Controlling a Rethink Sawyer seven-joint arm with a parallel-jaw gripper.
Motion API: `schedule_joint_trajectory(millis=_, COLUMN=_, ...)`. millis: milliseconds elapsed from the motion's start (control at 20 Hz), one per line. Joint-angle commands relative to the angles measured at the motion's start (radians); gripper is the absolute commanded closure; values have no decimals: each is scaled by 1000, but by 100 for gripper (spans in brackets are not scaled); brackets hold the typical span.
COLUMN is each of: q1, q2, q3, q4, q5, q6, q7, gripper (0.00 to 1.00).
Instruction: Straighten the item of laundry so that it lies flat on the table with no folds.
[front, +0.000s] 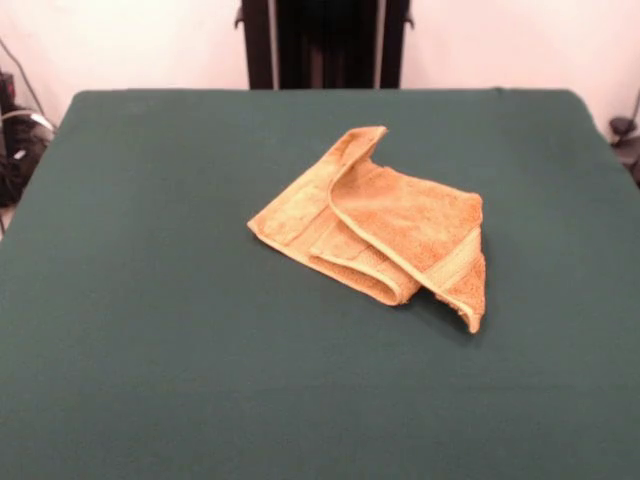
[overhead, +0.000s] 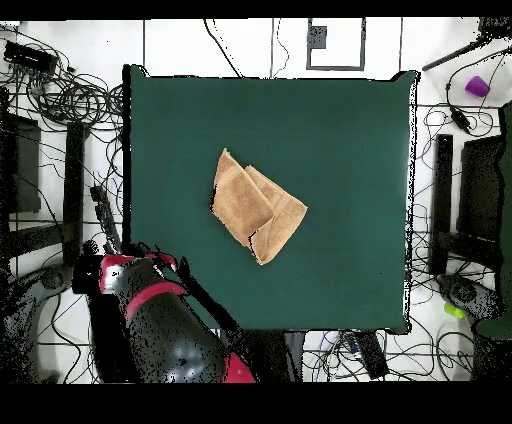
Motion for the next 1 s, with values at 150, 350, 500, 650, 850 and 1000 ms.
schedule_joint_trajectory(millis=150, q1=34, q2=128, q3=13, q4=134, q5=66, q6=-112, q7=-497, gripper=0)
schedule_joint_trajectory(millis=350, q1=26, q2=280, q3=-82, q4=21, q5=-374, q6=-144, q7=-156, gripper=0)
schedule_joint_trajectory(millis=500, q1=207, q2=449, q3=-299, q4=-129, q5=-470, q6=-140, q7=-11, gripper=0)
schedule_joint_trajectory(millis=650, q1=156, q2=477, q3=-175, q4=-97, q5=-401, q6=-257, q7=35, gripper=0)
schedule_joint_trajectory(millis=850, q1=170, q2=539, q3=-187, q4=-161, q5=-487, q6=-92, q7=177, gripper=0)
schedule_joint_trajectory(millis=1000, q1=193, q2=534, q3=-198, q4=-229, q5=-539, q6=44, q7=353, gripper=0)
